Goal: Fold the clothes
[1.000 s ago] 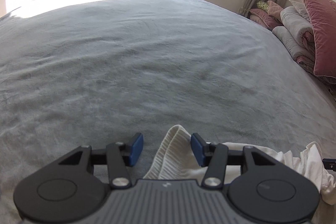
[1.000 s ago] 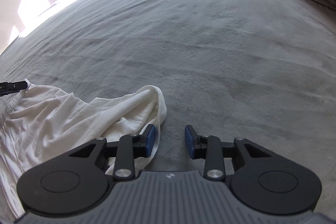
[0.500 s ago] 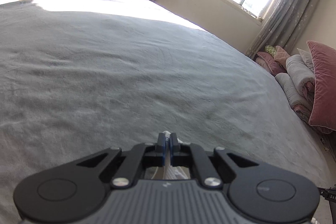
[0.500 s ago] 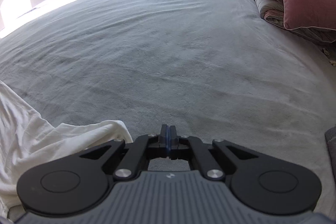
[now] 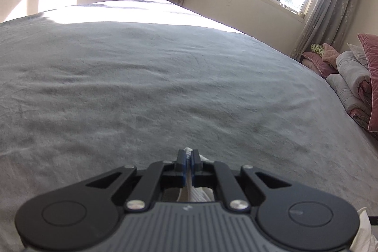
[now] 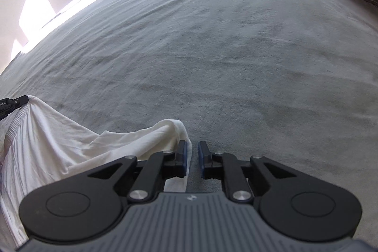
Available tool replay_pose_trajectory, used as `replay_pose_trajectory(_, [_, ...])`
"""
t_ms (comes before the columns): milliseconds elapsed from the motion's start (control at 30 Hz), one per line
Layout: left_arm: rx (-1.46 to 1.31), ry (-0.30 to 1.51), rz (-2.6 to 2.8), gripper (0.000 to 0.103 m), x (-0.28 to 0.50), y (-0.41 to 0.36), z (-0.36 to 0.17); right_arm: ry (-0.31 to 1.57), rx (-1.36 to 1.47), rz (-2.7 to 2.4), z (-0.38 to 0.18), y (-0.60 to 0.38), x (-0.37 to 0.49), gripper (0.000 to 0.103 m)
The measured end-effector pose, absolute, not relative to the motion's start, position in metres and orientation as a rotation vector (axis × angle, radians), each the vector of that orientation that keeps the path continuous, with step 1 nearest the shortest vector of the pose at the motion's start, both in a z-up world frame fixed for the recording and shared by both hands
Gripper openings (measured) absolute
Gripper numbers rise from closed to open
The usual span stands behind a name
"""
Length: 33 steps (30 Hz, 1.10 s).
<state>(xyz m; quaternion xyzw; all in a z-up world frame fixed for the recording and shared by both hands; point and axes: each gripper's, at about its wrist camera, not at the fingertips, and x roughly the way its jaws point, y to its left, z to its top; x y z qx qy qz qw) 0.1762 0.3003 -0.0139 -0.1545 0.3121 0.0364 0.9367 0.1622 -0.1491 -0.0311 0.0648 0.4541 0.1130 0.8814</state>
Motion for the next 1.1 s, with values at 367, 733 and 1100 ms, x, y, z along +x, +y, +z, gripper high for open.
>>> replay_pose_trajectory(367, [-0.287, 0.587, 0.116, 0.003, 0.173, 0.292, -0.016, 0.936, 0.134, 0.238, -0.033, -0.151, 0.159, 0.005])
replay_pose_trajectory(733, [-0.255, 0.476, 0.188, 0.003, 0.182, 0.282, -0.002, 0.783, -0.034, 0.063, -0.004, -0.171, 0.173, 0.000])
replay_pose_trajectory(1100, [-0.165, 0.530, 0.264, 0.003, 0.231, 0.273, -0.015, 0.754, -0.109, 0.005, -0.014, -0.154, 0.220, 0.000])
